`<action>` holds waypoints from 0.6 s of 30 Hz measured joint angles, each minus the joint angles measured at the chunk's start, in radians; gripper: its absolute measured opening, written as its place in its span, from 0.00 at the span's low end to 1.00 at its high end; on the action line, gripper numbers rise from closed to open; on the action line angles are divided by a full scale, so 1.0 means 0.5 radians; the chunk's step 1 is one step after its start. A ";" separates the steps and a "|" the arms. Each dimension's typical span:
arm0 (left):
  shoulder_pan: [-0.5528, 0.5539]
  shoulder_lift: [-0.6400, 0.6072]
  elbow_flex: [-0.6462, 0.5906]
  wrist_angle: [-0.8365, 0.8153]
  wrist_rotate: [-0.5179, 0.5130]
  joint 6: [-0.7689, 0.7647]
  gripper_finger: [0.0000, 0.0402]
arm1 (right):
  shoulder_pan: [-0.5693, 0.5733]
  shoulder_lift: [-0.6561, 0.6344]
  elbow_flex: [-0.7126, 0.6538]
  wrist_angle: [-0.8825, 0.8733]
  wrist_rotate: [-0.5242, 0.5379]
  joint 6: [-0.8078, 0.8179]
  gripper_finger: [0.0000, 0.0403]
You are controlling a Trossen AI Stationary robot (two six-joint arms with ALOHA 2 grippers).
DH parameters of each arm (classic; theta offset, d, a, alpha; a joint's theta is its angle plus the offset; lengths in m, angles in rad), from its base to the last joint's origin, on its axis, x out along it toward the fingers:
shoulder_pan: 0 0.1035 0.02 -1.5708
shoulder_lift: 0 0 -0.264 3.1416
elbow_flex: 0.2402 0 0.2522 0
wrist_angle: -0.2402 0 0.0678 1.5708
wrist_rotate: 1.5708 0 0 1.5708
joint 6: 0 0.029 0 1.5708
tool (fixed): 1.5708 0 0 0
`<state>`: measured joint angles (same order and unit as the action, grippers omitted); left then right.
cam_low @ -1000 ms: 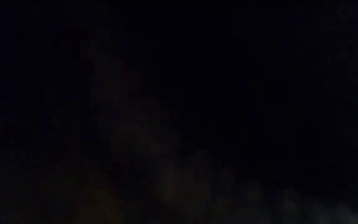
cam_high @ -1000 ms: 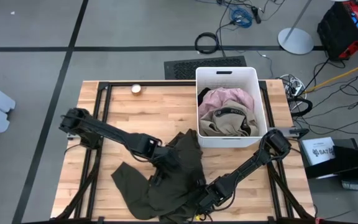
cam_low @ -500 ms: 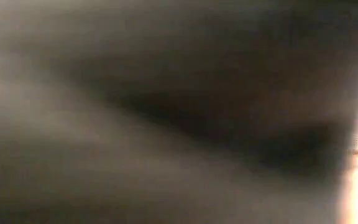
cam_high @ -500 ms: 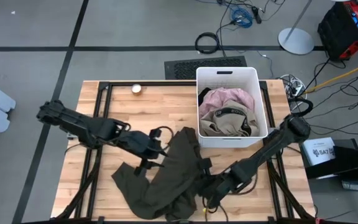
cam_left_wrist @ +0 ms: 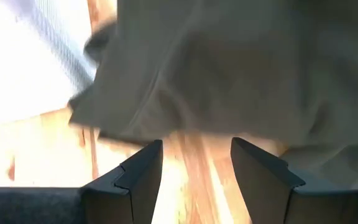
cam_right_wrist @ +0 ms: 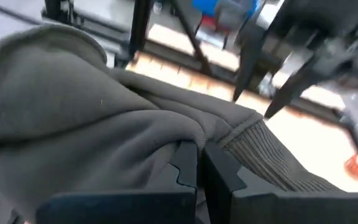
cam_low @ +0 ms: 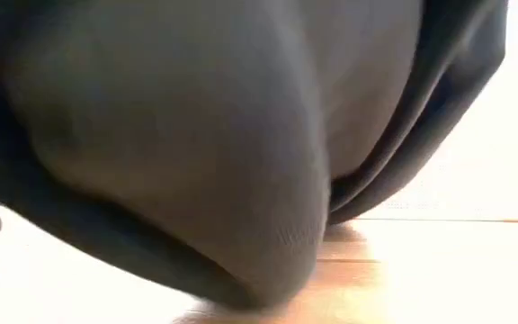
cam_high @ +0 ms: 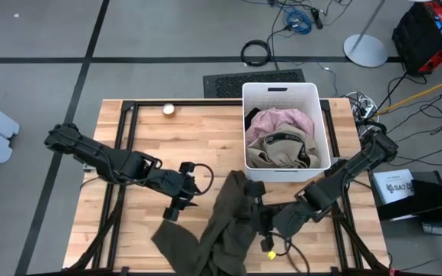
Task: Sort clothes
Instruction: Put the black jacket into the laundry bin
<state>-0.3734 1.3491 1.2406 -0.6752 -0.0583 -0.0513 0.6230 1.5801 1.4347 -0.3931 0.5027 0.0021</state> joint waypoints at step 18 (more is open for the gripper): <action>-0.004 -0.188 -0.140 -0.191 -0.669 -0.208 0.50 | -0.019 -0.203 0.682 -0.038 0.929 -1.003 0.00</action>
<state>-0.3756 1.2550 1.1706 -0.7705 -0.3928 -0.1551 0.6137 1.4788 1.7757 -0.4123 0.9670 -0.4995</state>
